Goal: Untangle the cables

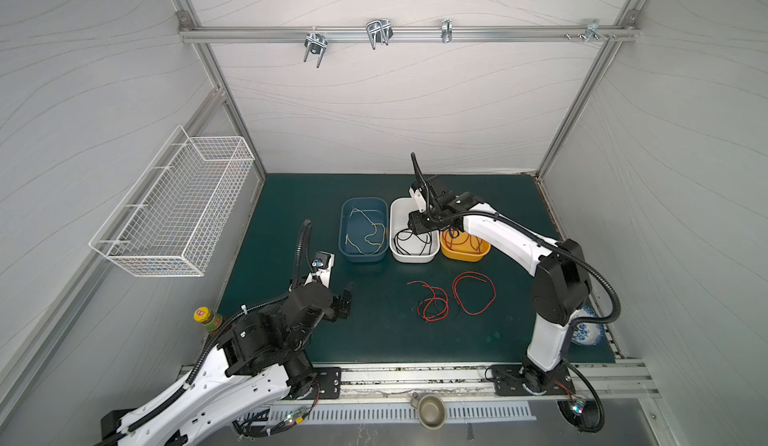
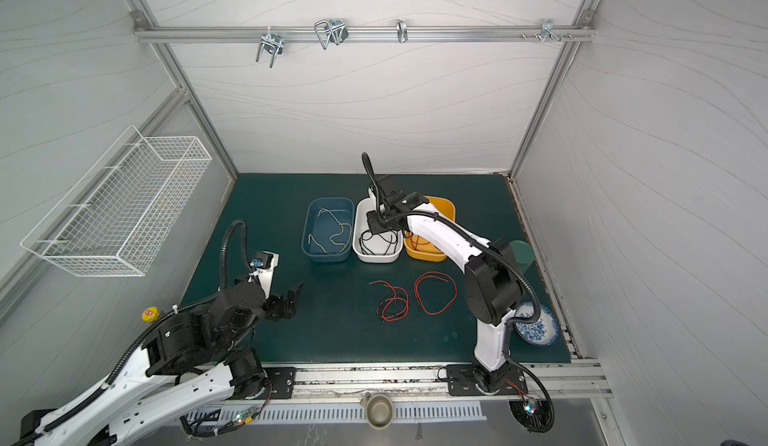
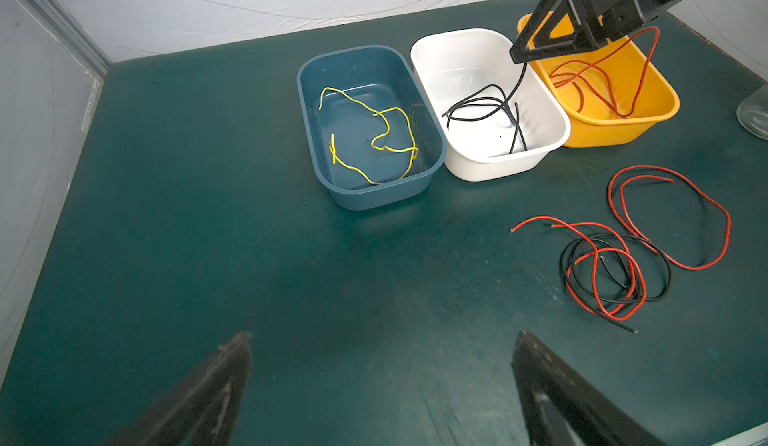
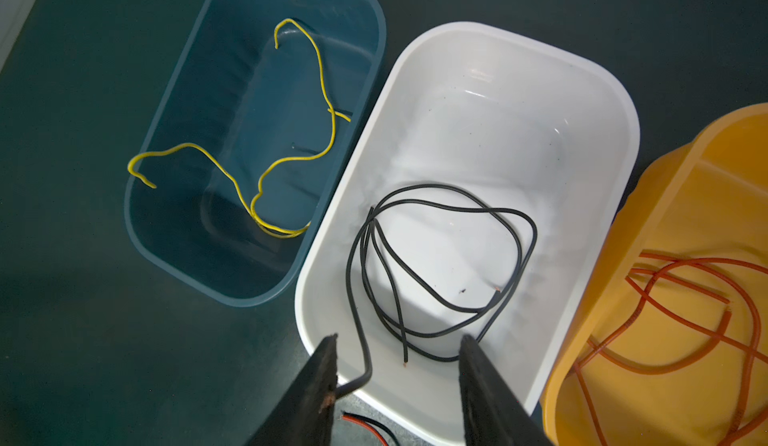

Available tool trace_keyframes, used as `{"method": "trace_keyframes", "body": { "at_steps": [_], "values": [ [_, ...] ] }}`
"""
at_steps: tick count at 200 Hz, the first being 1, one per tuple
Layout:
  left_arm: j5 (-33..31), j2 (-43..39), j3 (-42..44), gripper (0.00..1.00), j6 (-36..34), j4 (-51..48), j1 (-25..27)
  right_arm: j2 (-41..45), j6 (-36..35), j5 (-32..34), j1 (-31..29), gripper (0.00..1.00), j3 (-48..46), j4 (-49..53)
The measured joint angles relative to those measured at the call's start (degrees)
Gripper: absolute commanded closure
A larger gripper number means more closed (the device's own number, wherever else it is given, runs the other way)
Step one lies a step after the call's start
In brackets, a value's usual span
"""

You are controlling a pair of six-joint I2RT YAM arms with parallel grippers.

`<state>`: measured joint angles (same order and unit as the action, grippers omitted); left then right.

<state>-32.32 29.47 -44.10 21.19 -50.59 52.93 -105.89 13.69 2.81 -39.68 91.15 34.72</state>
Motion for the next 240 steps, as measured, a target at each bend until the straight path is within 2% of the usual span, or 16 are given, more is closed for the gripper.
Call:
{"method": "trace_keyframes", "body": {
  "at_steps": [13, 28, 75, 107, 153, 208, 240],
  "values": [
    [0.00, 0.00, 0.00, 0.01, 0.00, 0.00, 0.00, -0.02, 0.00, -0.02, 0.13, 0.73, -1.60, -0.31],
    [0.00, 0.00, 0.00, 0.01, 0.00, 0.00, 0.00, -0.02, 0.68, -0.24, 0.35, 0.80, -3.48, -0.48],
    [0.04, 0.00, 0.00, 0.01, 0.00, 0.00, 0.00, -0.66, 2.86, -1.01, 1.81, 0.94, -8.13, -2.82],
    [0.09, 0.00, 0.00, 0.01, -0.02, 0.00, 0.00, -3.63, 3.85, -1.57, 2.49, 0.99, -9.16, -4.50],
    [0.17, 0.11, 0.00, 0.01, -0.02, 0.02, 0.00, -8.35, 4.37, -1.66, 2.64, 0.96, -8.90, -5.90],
    [0.24, 0.33, 0.00, 0.01, -0.02, 0.02, 0.00, -9.55, 3.89, -0.48, 2.64, 0.70, -5.42, -5.03],
    [0.39, 0.33, 0.00, 0.01, -0.04, 0.02, 0.00, -8.46, 3.30, 0.31, 2.64, 0.61, -4.92, -4.17]
  ]
}}
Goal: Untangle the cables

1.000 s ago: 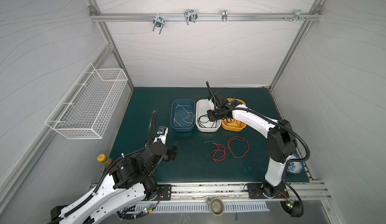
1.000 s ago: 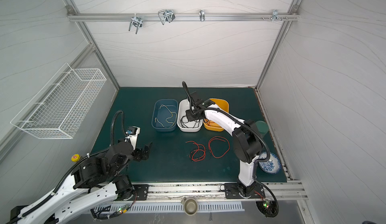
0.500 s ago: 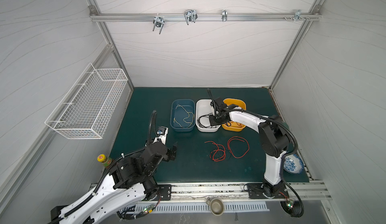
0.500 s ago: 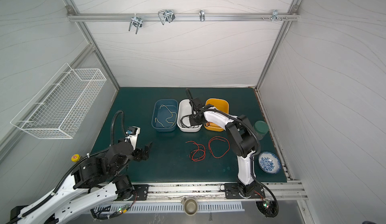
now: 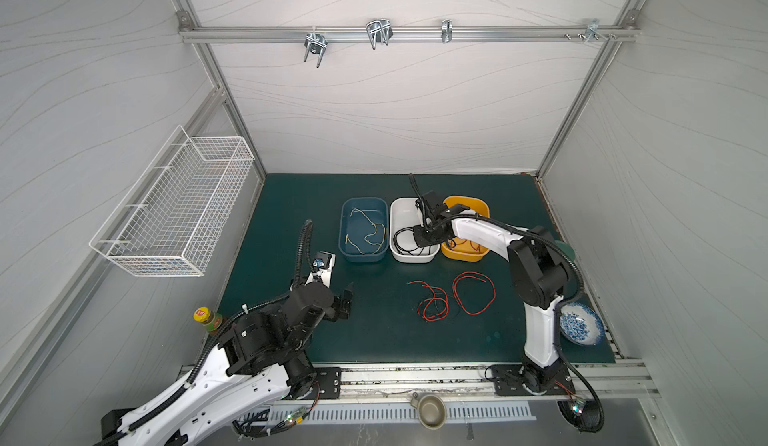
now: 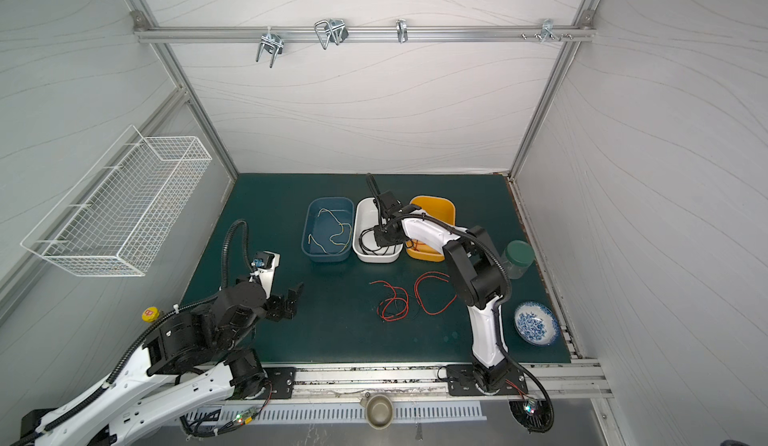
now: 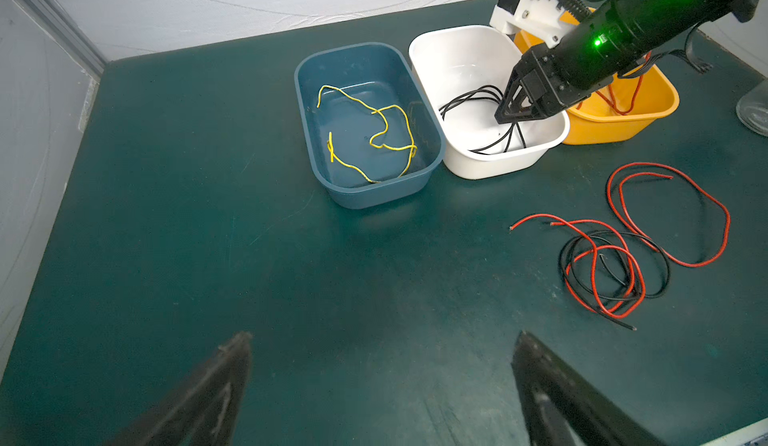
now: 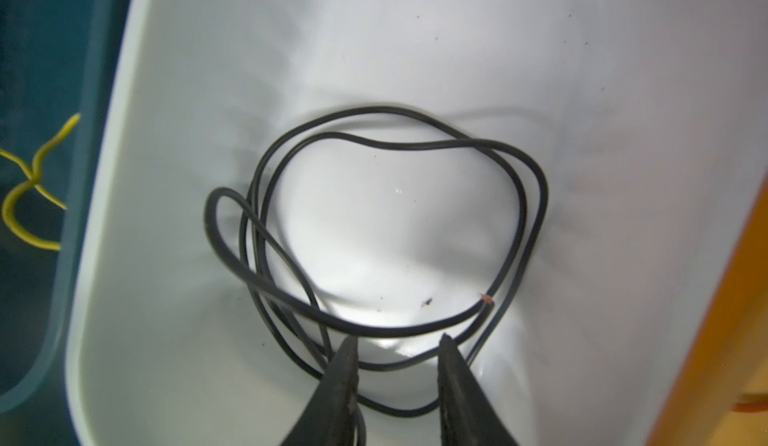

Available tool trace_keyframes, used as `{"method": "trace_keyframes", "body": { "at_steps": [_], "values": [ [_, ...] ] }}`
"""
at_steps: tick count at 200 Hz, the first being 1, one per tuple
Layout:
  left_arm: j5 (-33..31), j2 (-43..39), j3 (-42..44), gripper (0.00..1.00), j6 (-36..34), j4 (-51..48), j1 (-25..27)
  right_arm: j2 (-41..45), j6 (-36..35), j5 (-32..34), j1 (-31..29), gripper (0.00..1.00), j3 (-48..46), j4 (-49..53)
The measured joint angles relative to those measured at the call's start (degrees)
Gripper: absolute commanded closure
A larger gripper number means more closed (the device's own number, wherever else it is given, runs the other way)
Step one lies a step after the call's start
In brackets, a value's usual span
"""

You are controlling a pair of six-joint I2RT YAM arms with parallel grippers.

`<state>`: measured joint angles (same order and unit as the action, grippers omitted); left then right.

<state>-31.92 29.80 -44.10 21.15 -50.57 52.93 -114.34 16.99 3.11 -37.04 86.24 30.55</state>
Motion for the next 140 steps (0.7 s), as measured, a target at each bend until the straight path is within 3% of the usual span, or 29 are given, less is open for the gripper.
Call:
{"method": "trace_keyframes", "body": {
  "at_steps": [38, 95, 140],
  "values": [
    [0.00, 0.02, 0.00, 0.01, 0.00, 0.00, 0.00, 4.76, -0.46, 0.92, 0.00, 0.48, 0.00, 1.16],
    [0.07, 0.31, 0.07, 0.01, 0.00, 0.02, 0.00, 12.76, -0.28, 0.17, 0.02, 0.44, -0.07, 1.51],
    [0.70, 0.81, 0.11, 0.01, 0.00, 0.04, 0.00, 17.70, 3.15, -10.21, 2.43, 0.42, -4.17, -0.17]
  ]
}}
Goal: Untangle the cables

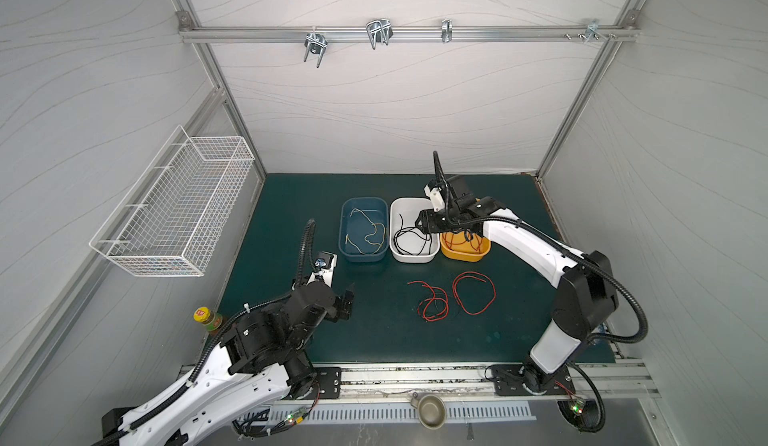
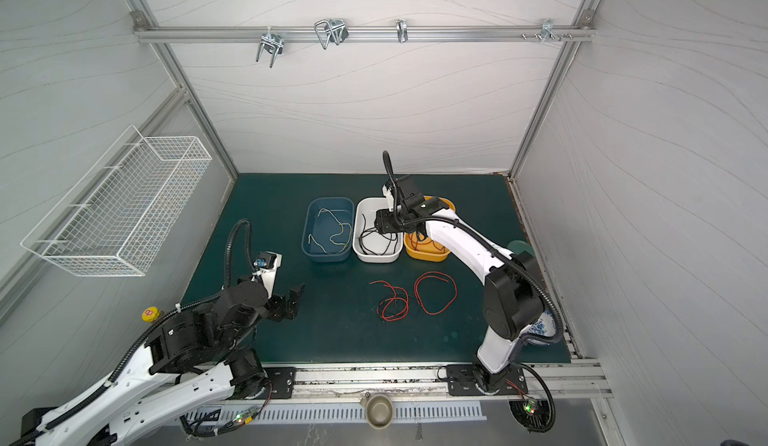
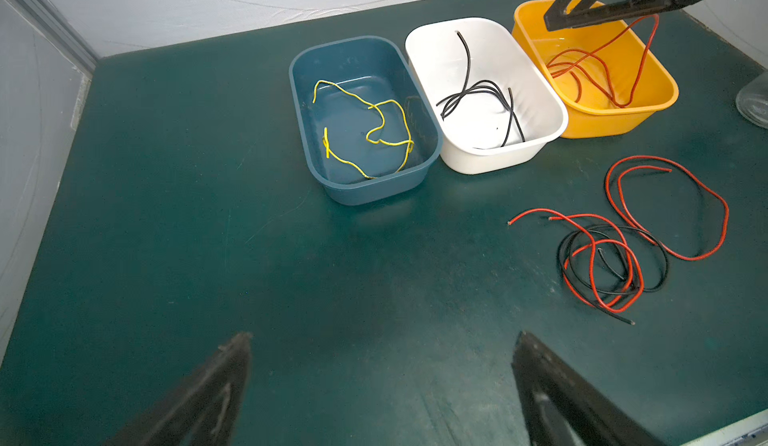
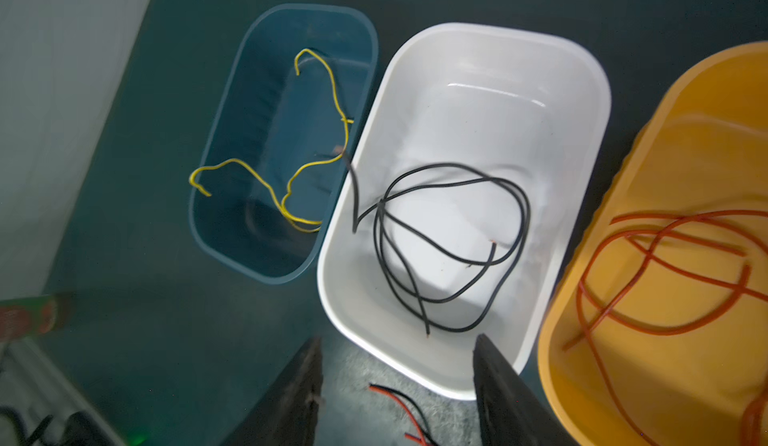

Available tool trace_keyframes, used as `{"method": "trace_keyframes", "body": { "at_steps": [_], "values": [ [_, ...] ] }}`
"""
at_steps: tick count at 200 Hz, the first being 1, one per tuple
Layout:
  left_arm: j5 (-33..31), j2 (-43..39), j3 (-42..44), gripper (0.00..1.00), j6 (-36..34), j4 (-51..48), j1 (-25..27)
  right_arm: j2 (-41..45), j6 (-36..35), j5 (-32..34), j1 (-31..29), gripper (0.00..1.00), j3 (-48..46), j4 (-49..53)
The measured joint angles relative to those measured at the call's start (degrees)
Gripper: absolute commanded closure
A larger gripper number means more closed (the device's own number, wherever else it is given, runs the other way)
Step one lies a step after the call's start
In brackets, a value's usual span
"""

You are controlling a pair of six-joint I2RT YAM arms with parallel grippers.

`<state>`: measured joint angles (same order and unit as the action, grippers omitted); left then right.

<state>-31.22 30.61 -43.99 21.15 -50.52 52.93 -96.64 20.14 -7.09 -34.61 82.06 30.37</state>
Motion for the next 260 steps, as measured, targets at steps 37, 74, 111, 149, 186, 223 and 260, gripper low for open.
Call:
{"method": "trace_keyframes", "body": {
  "at_steps": [37, 74, 111, 149, 186, 223, 260],
  "values": [
    [0.17, 0.26, 0.00, 0.01, 0.00, 0.00, 0.00, 3.23, 3.04, -5.68, 1.95, 0.41, -6.19, -1.64],
    [0.46, 0.79, 0.00, 0.01, 0.02, 0.00, 0.00, 12.09, 4.37, -6.99, 1.86, 0.41, -12.26, -2.21],
    [1.38, 2.19, 0.00, 0.01, 0.02, 0.00, 0.00, 21.84, 4.50, -5.07, 0.44, 0.39, -18.08, -2.34],
    [1.99, 4.02, 0.00, 0.02, 0.02, -0.02, 0.00, 27.93, 4.33, -2.34, -3.08, 0.39, -23.30, -2.62],
    [1.90, 4.52, 0.00, 0.01, 0.07, -0.04, 0.00, 21.33, 4.09, -1.81, -5.55, 0.45, -20.74, -3.61],
    [1.62, 2.93, 0.00, 0.01, 0.04, -0.04, 0.00, 8.26, 4.09, -1.16, -6.84, 0.51, -10.40, -4.81],
    [1.62, 2.91, 0.00, 0.01, 0.04, -0.04, 0.00, -6.23, 3.96, -0.52, -6.86, 0.58, 3.69, -5.53]
  ]
}}
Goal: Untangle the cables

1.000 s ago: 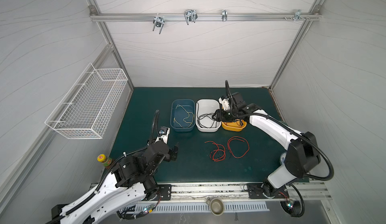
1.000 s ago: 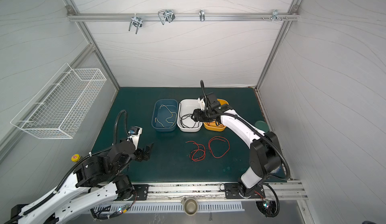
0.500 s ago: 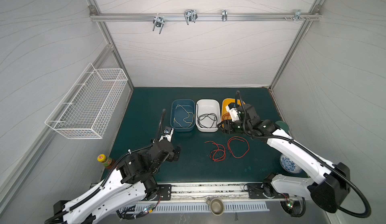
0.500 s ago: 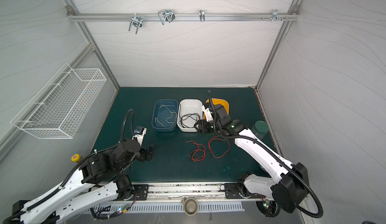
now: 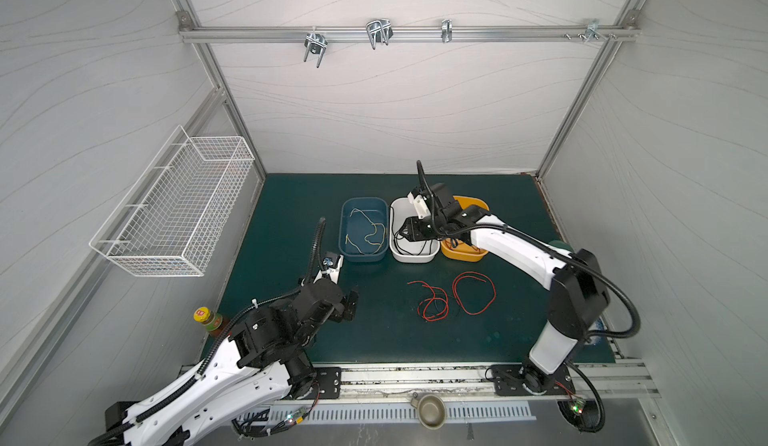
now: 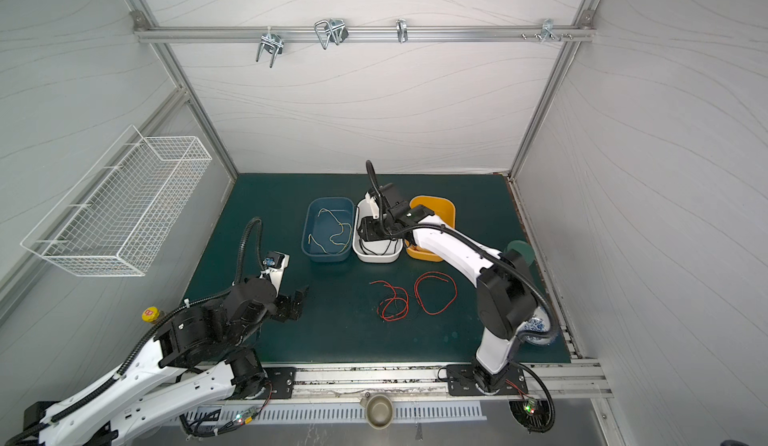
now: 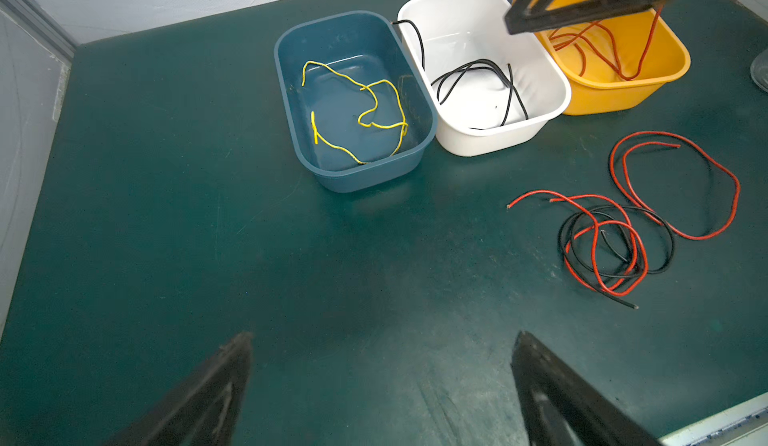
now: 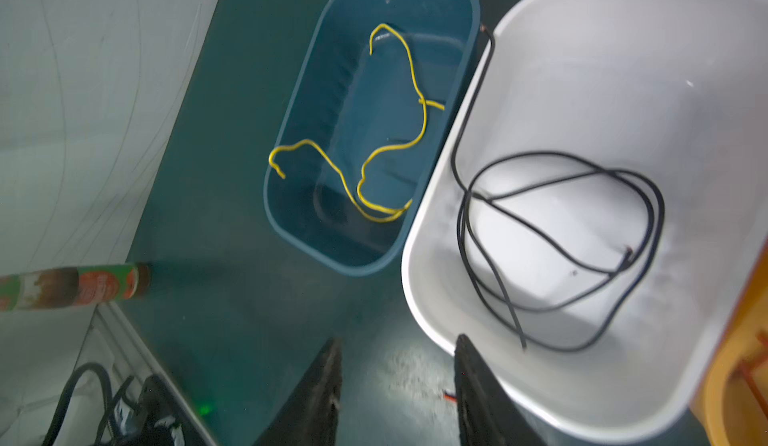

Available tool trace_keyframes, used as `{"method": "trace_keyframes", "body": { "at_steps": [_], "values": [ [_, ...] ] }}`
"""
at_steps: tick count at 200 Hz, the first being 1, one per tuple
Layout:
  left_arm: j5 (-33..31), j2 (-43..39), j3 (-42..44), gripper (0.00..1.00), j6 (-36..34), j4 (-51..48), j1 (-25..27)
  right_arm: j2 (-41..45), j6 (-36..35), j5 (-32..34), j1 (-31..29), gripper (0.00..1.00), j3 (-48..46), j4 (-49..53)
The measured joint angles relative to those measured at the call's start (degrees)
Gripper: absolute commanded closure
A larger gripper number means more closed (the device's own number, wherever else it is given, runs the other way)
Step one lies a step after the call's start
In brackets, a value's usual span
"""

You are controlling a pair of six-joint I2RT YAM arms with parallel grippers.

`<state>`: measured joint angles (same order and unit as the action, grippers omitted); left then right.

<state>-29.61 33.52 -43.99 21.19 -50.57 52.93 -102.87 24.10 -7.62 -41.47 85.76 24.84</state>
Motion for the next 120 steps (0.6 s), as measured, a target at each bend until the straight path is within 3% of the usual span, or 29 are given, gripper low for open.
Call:
{"method": "trace_keyframes", "body": {
  "at_steps": [55, 120],
  "values": [
    [0.04, -0.96, 0.00, 0.01, -0.02, 0.02, 0.00, -15.02, 0.13, -1.05, 2.73, 0.61, 14.67, 0.68],
    [0.28, -1.62, 0.00, 0.01, -0.04, 0.02, 0.00, -23.32, 0.07, -1.90, 4.87, 0.60, 23.61, 1.81]
  ]
}}
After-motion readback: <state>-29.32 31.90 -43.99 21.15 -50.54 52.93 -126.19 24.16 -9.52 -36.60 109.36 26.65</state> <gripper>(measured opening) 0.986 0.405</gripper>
